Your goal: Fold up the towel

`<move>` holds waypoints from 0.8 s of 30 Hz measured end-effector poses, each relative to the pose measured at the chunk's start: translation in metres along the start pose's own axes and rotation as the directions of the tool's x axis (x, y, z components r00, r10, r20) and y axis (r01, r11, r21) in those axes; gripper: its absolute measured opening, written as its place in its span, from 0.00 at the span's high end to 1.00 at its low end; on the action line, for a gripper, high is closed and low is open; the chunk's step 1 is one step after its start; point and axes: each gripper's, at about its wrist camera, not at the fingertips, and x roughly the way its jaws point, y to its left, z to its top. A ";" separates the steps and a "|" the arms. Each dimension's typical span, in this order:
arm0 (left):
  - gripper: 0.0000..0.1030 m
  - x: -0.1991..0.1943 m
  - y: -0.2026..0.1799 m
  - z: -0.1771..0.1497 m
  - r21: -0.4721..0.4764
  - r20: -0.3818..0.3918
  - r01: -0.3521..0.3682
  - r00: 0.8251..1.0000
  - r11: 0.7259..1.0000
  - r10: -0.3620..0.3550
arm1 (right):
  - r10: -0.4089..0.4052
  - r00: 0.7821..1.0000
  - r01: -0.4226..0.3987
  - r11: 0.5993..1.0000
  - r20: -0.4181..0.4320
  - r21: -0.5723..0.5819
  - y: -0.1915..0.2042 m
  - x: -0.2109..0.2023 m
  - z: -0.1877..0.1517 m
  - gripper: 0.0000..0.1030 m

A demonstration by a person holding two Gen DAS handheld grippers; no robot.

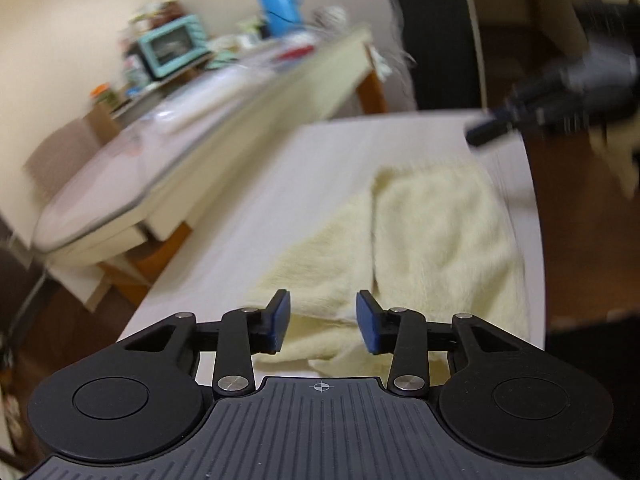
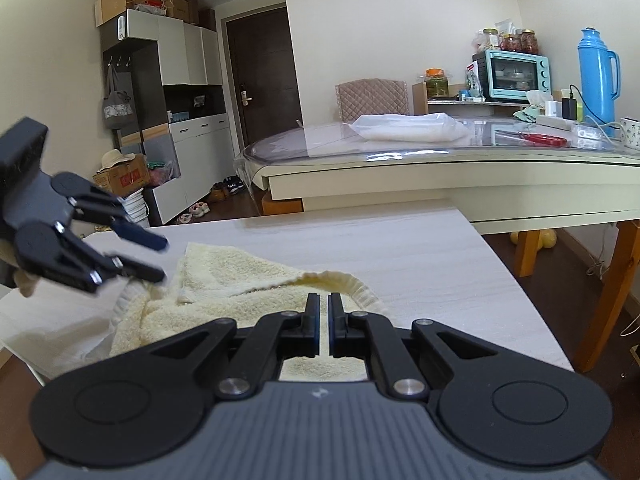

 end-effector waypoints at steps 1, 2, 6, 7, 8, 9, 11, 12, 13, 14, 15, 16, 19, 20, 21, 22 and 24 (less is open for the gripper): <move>0.60 0.004 0.000 0.000 0.021 -0.005 0.019 1.000 1.000 -0.019 | -0.004 1.000 0.004 1.000 0.000 0.001 -0.001 -0.001 0.000 0.96; 0.60 0.009 -0.001 0.000 0.039 -0.014 0.032 0.999 0.999 -0.032 | -0.006 1.000 0.006 1.000 -0.003 0.003 -0.002 -0.001 0.001 0.96; 0.60 0.026 -0.005 0.001 0.115 -0.046 0.042 0.998 0.992 -0.036 | -0.014 1.000 0.014 1.000 -0.017 0.009 -0.006 0.002 0.001 0.96; 0.60 0.031 -0.009 0.001 0.157 -0.056 0.042 0.998 0.987 -0.033 | -0.015 1.000 0.015 1.000 -0.020 0.011 -0.006 0.004 0.002 0.96; 0.65 0.033 -0.011 0.001 0.183 -0.054 0.048 0.998 0.982 -0.039 | -0.016 1.000 0.016 1.000 -0.021 0.013 -0.007 0.005 0.002 0.96; 0.73 0.034 -0.011 0.002 0.192 -0.055 0.060 0.997 0.980 -0.050 | -0.017 1.000 0.017 1.000 -0.023 0.016 -0.007 0.006 0.003 0.96; 0.89 0.034 -0.007 0.003 0.169 -0.066 0.089 0.995 0.982 -0.078 | -0.019 1.000 0.019 1.000 -0.025 0.018 -0.007 0.008 0.004 0.96; 0.92 0.034 -0.006 0.003 0.156 -0.063 0.088 0.995 0.984 -0.079 | -0.019 1.000 0.020 1.000 -0.023 0.016 -0.007 0.008 0.004 0.96; 0.93 0.032 -0.003 0.002 0.133 -0.061 0.084 0.995 0.987 -0.077 | -0.020 1.000 0.020 1.000 -0.021 0.014 -0.007 0.008 0.005 0.96; 0.93 0.029 -0.001 0.000 0.116 -0.055 0.072 0.996 0.991 -0.066 | -0.021 1.000 0.021 1.000 -0.018 0.012 -0.006 0.008 0.006 0.96; 0.94 0.025 0.001 -0.002 0.097 -0.047 0.059 0.997 0.994 -0.055 | -0.021 1.000 0.022 1.000 -0.016 0.010 -0.006 0.009 0.007 0.96; 0.94 0.018 0.005 -0.004 0.069 -0.030 0.038 0.999 0.997 -0.036 | -0.021 1.000 0.022 1.000 -0.014 0.008 -0.005 0.008 0.007 0.96; 0.94 -0.005 0.011 -0.008 0.009 0.017 -0.018 1.000 1.000 0.018 | -0.021 1.000 0.021 1.000 -0.006 -0.004 -0.003 0.007 0.009 0.96; 0.94 -0.014 0.011 -0.008 -0.005 0.032 -0.039 0.999 0.999 0.039 | -0.019 1.000 0.019 1.000 -0.005 -0.007 -0.003 0.007 0.009 0.96; 0.94 -0.020 0.012 -0.008 -0.014 0.040 -0.048 0.998 0.999 0.048 | -0.017 1.000 0.017 1.000 -0.007 -0.009 -0.002 0.006 0.008 0.96; 0.94 -0.032 0.013 -0.009 -0.029 0.060 -0.069 0.996 0.997 0.071 | -0.017 1.000 0.017 1.000 -0.010 -0.011 -0.001 0.005 0.007 0.96; 0.94 -0.043 0.015 -0.007 -0.045 0.071 -0.098 0.992 0.994 0.101 | -0.023 1.000 0.023 1.000 -0.014 -0.015 0.001 0.003 0.005 0.95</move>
